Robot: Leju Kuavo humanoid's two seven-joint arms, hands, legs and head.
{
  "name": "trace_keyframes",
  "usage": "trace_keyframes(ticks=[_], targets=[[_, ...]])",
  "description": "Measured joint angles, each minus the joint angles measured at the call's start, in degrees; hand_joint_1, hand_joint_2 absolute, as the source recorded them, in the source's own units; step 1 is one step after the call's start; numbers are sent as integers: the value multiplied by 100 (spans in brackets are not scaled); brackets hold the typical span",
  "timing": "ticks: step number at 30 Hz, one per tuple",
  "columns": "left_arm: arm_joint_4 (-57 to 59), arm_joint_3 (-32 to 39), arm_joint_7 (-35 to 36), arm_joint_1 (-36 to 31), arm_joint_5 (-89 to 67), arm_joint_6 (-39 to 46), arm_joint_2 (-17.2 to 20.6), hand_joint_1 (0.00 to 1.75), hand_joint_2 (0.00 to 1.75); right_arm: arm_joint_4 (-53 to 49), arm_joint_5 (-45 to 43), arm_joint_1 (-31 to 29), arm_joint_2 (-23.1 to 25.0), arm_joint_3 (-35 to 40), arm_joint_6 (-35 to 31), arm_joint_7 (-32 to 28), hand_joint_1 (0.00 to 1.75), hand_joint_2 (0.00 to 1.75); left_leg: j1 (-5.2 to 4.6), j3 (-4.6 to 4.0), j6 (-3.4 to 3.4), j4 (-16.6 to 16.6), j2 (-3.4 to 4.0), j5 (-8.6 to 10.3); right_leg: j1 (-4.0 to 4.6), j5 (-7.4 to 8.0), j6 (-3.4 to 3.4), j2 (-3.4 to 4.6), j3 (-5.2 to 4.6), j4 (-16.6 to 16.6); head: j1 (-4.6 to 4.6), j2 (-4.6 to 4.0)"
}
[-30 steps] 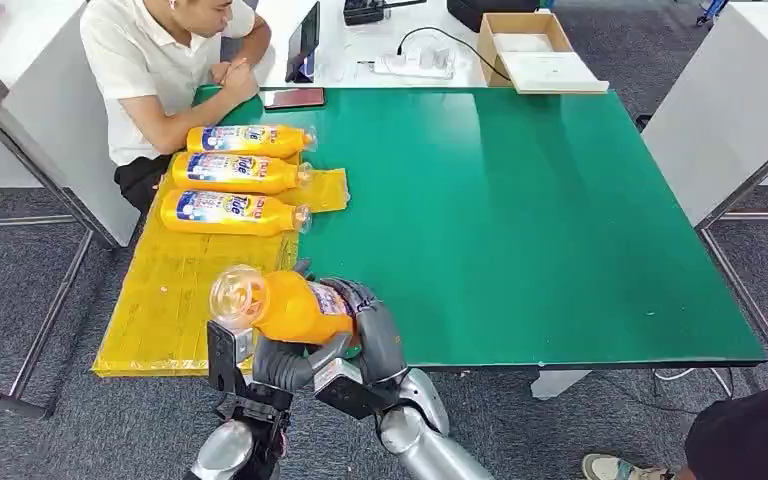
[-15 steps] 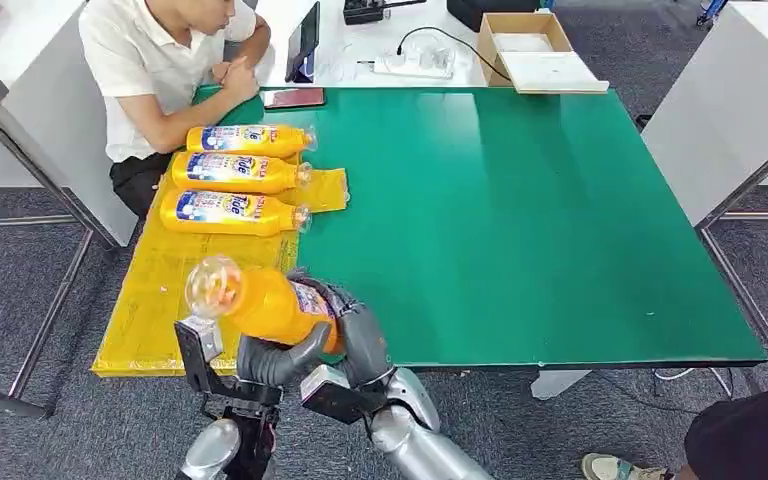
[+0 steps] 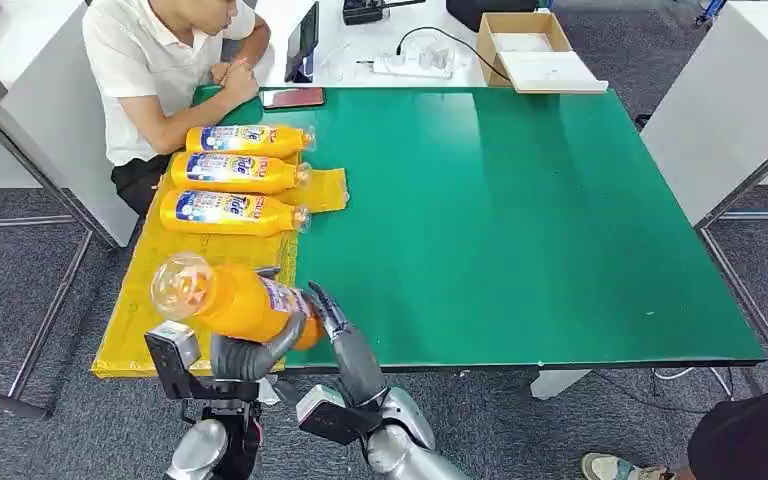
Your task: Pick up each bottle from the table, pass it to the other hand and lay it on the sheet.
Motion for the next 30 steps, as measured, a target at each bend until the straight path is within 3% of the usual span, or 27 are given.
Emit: trace_keyframes(ticks=[3, 8, 12, 17, 23, 30], targets=[[131, 366, -103, -225, -564, 785, 20, 175, 175, 0, -61, 114, -28, -4, -65, -61, 0, 0, 0, 1, -1, 0, -2, 2, 0, 1, 0, 0, 3, 0, 0, 0], [297, 828, -148, -342, -1515, 1183, 92, 175, 175, -77, -173, 369, -109, -79, -254, -81, 0, 0, 1, 2, -3, 0, 0, 4, 0, 1, 0, 1, 2, 2, 0, 0], [444, 933, 210, -404, -3455, 1487, 216, 175, 175, -405, -415, 645, -212, -227, -282, -83, 0, 0, 0, -5, -4, 0, -7, 3, -1, -1, 0, -3, -2, 0, 0, 0], [1295, 918, 1157, -918, -5884, 1307, 328, 175, 175, -864, -557, 810, -280, -334, -153, -83, 0, 0, -2, -5, -4, 0, -4, 4, -1, 1, 0, -2, -7, -2, 0, 0], [3201, 620, 2108, -2022, -7348, 923, 435, 175, 175, -1143, -533, 879, -297, -376, 166, -83, 0, 0, 0, -4, -13, 0, -3, 17, 0, 8, -3, -2, -5, 6, 0, 2], [4921, 533, 2492, -2963, -7426, 355, 492, 175, 175, -1161, -697, 875, -304, -363, 413, -83, 0, 0, 2, -6, -14, 1, -1, 18, 1, 14, -15, -3, -6, 10, 0, 2]])
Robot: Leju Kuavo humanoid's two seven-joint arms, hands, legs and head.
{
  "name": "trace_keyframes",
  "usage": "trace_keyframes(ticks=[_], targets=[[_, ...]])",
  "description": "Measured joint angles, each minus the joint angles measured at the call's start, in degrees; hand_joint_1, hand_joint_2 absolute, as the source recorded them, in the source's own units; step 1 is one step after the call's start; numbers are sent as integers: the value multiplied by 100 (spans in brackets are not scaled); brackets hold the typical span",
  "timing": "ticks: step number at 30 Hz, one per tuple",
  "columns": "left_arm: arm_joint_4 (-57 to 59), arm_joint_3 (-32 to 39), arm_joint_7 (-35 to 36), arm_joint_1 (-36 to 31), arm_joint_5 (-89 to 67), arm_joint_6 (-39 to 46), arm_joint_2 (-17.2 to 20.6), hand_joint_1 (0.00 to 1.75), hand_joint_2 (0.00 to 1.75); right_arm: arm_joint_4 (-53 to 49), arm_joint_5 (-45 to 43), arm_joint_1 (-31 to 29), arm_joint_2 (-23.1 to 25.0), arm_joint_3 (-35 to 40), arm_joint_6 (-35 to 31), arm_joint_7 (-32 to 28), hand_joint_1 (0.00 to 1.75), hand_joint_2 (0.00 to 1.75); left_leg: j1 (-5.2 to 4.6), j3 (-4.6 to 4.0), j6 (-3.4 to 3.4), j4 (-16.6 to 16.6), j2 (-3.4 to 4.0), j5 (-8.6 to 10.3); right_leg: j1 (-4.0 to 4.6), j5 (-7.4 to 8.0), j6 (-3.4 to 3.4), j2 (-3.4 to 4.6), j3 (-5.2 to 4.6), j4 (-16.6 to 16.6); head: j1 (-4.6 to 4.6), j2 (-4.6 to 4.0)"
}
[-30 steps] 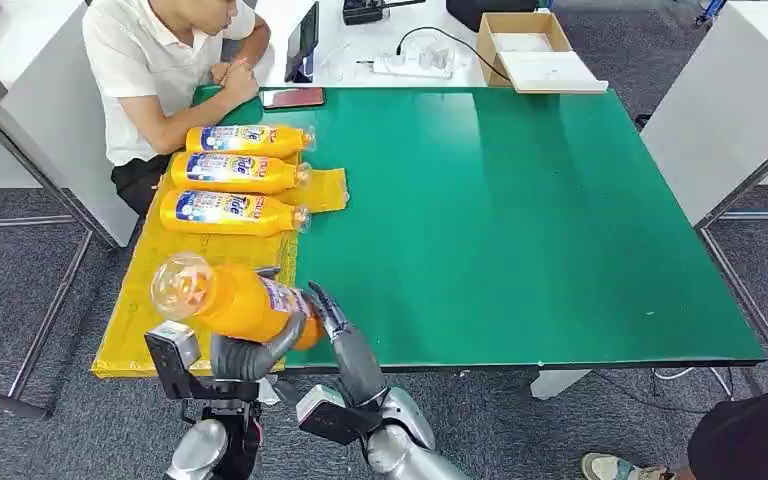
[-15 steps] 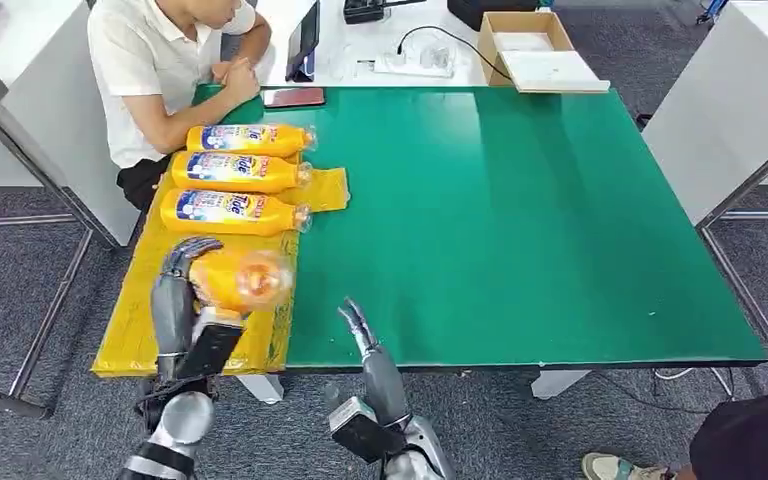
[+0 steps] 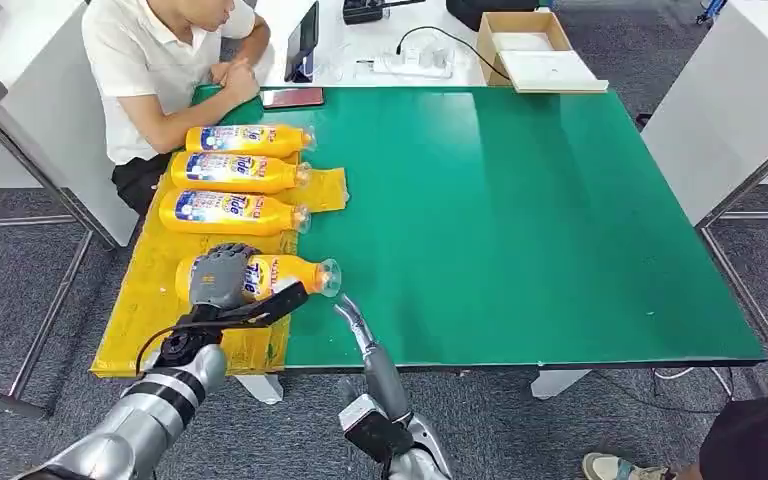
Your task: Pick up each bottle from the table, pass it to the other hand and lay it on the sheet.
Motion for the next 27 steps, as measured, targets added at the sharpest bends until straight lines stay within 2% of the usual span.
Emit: trace_keyframes(ticks=[4, 5, 6, 7, 10, 11, 19, 25, 26, 27], targets=[[481, 50, -37, -309, 341, -269, 0, 175, 175, 0, -68, 1, -4, 15, 7, 0, 0, 0, -1, 1, 0, 0, 0, -1, -1, 0, 0, 0, 2, -1, 0, 0], [563, 77, -39, -374, 392, -313, 0, 140, 175, 0, -77, 0, -7, 22, 7, 0, 0, 0, -1, 3, 0, 0, -1, -1, -1, -1, -1, 0, 4, -2, 2, 0], [647, 96, -39, -429, 420, -352, 0, 59, 175, 0, -94, 0, -7, 24, 2, 0, 0, 0, -1, 6, -1, 0, -1, -1, -1, -1, -1, -1, 7, -2, 0, 0], [717, 116, -37, -474, 420, -376, 0, 0, 175, 0, -109, 0, -9, 26, -4, 0, 0, 0, -1, 10, -1, 0, -1, -1, -1, -1, -1, 0, 10, -2, 2, 0], [884, 140, -44, -593, 433, -591, 0, 0, 175, 0, -153, 1, -11, 26, -52, 0, 0, 0, -1, 16, -3, 0, -1, 0, -1, 0, -1, 0, 15, 0, 0, -2], [939, 155, -66, -619, 459, -689, 0, 0, 0, 0, -169, 2, -11, 26, -72, 0, 0, 0, -1, 21, -4, 0, 2, 0, -1, 1, -2, 1, 17, 1, 2, -2], [1008, 234, -798, -648, 840, -1669, 11, 0, 0, 2, -201, 10, -11, 26, -236, 0, 0, 0, -1, 30, -8, -1, 5, 2, 0, 0, -3, 2, 20, 8, 0, 0], [601, 210, -1292, -412, 1112, -1808, 11, 0, 0, 2, -249, 40, -39, 26, -339, 0, 0, 0, -3, 32, -7, -1, -6, 2, -3, -3, -4, -3, 28, 6, -2, -2], [426, 212, -1463, -286, 1427, -1817, 11, 0, 175, 2, -252, 51, -48, 24, -370, 0, 0, 0, -5, 32, -7, -1, -6, 2, -4, -3, -4, -3, 28, 5, -2, 0], [201, 216, -1686, -132, 1864, -1867, -2, 0, 175, 2, -256, 65, -55, 24, -396, 0, 0, 0, -5, 31, -7, -1, -6, 2, -4, -2, -3, -3, 28, 4, 0, -2]])
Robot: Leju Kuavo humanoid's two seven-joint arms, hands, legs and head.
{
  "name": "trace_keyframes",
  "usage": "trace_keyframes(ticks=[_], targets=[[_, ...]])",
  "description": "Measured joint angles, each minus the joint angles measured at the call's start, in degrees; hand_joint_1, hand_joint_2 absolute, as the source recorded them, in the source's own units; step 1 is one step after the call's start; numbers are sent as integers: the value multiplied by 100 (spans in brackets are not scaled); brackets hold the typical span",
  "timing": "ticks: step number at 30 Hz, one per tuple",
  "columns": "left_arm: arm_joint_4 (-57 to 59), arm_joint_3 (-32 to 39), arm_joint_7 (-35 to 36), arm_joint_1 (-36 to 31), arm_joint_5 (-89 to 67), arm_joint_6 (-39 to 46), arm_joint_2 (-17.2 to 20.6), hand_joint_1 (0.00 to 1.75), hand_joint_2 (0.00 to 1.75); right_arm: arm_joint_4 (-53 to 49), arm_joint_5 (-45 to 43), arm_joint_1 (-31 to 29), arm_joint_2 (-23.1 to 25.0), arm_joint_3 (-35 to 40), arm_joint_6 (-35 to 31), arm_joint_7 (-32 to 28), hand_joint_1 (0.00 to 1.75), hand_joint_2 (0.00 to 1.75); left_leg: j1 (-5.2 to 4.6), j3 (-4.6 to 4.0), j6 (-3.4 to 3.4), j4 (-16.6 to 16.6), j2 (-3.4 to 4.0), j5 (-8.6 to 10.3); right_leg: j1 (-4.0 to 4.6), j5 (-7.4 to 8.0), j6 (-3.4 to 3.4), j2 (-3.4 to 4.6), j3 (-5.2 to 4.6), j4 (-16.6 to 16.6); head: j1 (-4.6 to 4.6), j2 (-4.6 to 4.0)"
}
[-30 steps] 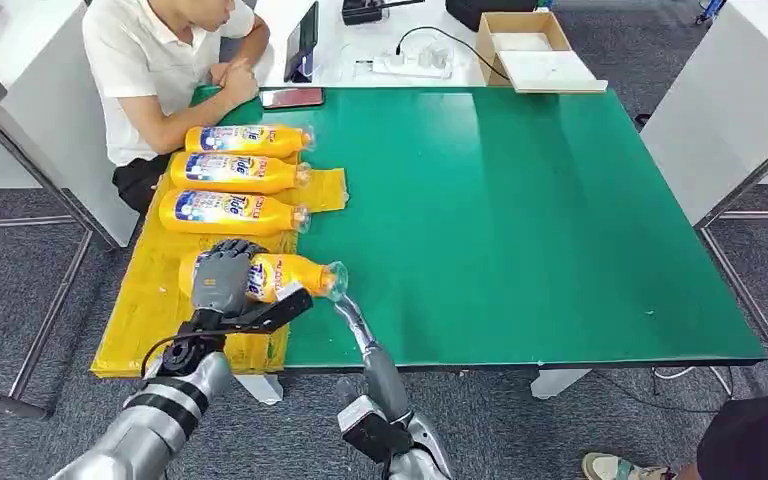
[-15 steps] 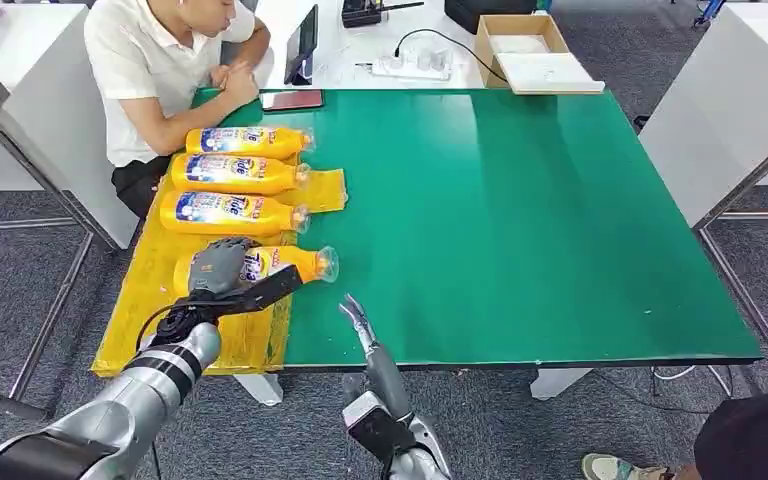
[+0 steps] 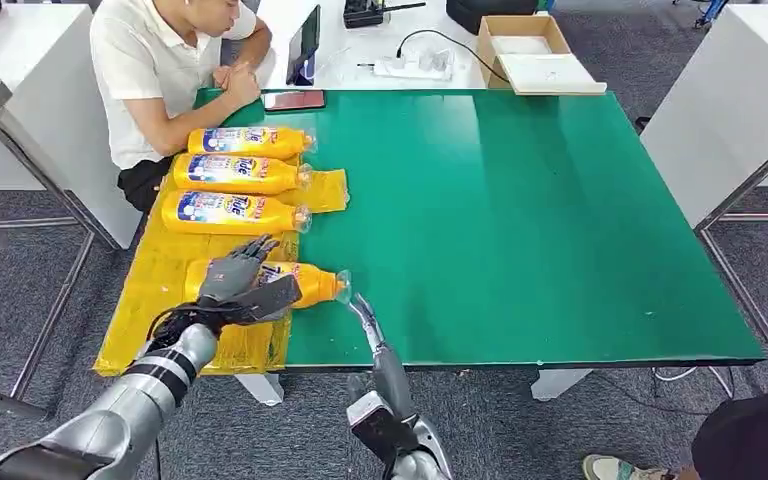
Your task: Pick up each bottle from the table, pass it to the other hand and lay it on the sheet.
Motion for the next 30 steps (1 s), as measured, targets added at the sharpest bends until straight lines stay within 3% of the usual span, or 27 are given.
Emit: trace_keyframes(ticks=[9, 21, 22, 28, 29, 30], targets=[[-2553, 173, -1007, 1465, 3724, 142, -332, 0, 175, -68, -98, 126, -83, 28, -262, 0, 0, 0, -5, -25, 2, 1, 3, -2, -3, 0, 2, 1, -26, -2, 0, 2], [-3667, 293, -1029, 1922, 3981, 57, -470, 0, 175, -151, -111, 171, -127, 77, -330, 0, 0, 0, 0, -27, 1, 1, 4, -1, 1, 0, 1, 1, -28, -1, 0, 2], [-3732, 308, -1042, 1951, 4315, -26, -489, 0, 175, -201, -120, 190, -140, 92, -410, 0, 0, 175, 0, -27, 1, 0, 4, -1, 1, 0, 1, 1, -28, -1, 0, 2], [-4394, 428, -655, 2177, 6509, -328, -640, 0, 175, -994, -312, 374, -339, 310, -1300, 0, 0, 175, -1, -33, 1, 1, 4, -2, 0, 0, 2, 1, -32, -2, 2, 2], [-4497, 428, -624, 2214, 6555, -308, -640, 0, 175, -1134, -334, 390, -358, 337, -1327, 0, 0, 0, -1, -34, 1, 0, 4, -3, 0, 0, 2, 1, -33, -2, -2, 2], [-4576, 428, -615, 2253, 6602, -290, -643, 0, 175, -1249, -363, 409, -372, 354, -1351, 0, 0, 0, -1, -33, 1, 1, 5, -3, 1, 0, 2, 1, -33, -2, 0, 2]])
